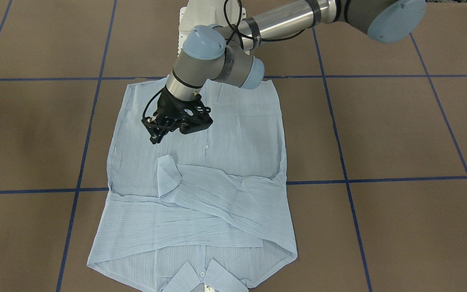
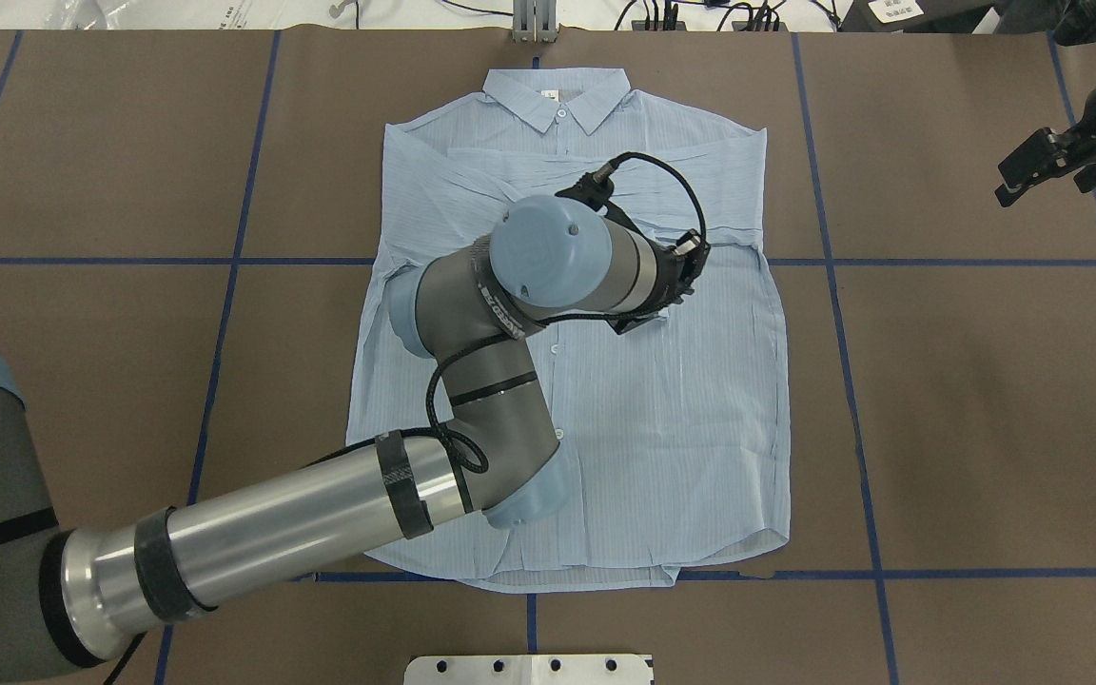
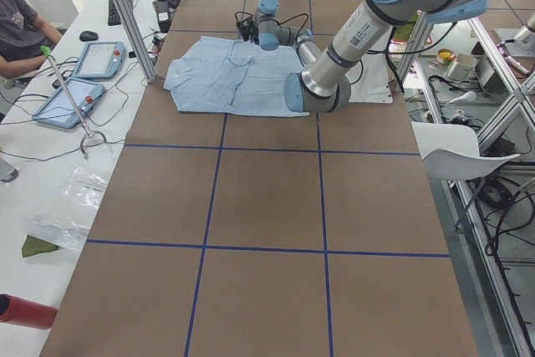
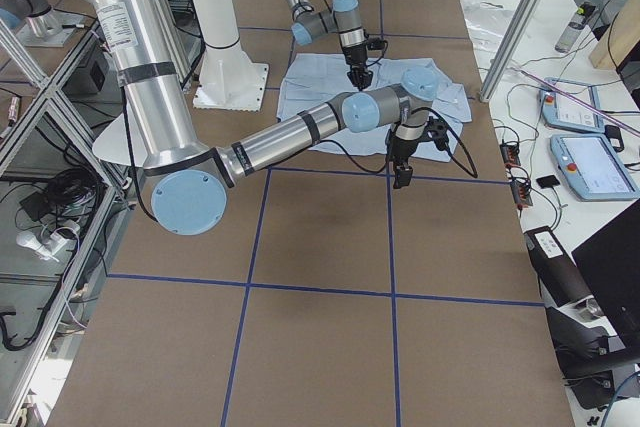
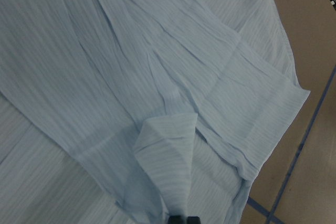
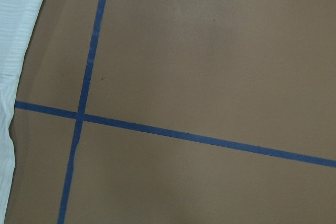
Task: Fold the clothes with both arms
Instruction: 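Carry the held sleeve across the chest toward the right gripper's side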
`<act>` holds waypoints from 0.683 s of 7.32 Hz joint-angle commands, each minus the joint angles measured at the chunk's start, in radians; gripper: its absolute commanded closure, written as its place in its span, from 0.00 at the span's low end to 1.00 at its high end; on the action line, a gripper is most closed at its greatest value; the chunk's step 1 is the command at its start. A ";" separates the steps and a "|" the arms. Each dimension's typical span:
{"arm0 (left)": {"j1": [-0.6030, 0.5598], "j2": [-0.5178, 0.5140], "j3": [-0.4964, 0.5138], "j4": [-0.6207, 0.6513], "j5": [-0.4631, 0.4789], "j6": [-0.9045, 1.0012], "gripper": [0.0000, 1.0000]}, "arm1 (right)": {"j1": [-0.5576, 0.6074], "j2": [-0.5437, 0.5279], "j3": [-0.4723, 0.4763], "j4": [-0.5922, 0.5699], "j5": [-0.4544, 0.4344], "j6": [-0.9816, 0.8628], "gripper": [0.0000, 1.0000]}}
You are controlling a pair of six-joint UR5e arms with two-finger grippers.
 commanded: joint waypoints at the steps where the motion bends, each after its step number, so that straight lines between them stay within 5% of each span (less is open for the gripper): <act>1: 0.036 0.017 -0.005 -0.183 0.074 0.081 0.00 | -0.002 0.010 0.001 0.000 0.011 0.002 0.00; 5: 0.016 0.063 0.000 -0.171 0.140 0.120 0.00 | -0.002 -0.003 0.000 0.077 0.031 0.007 0.00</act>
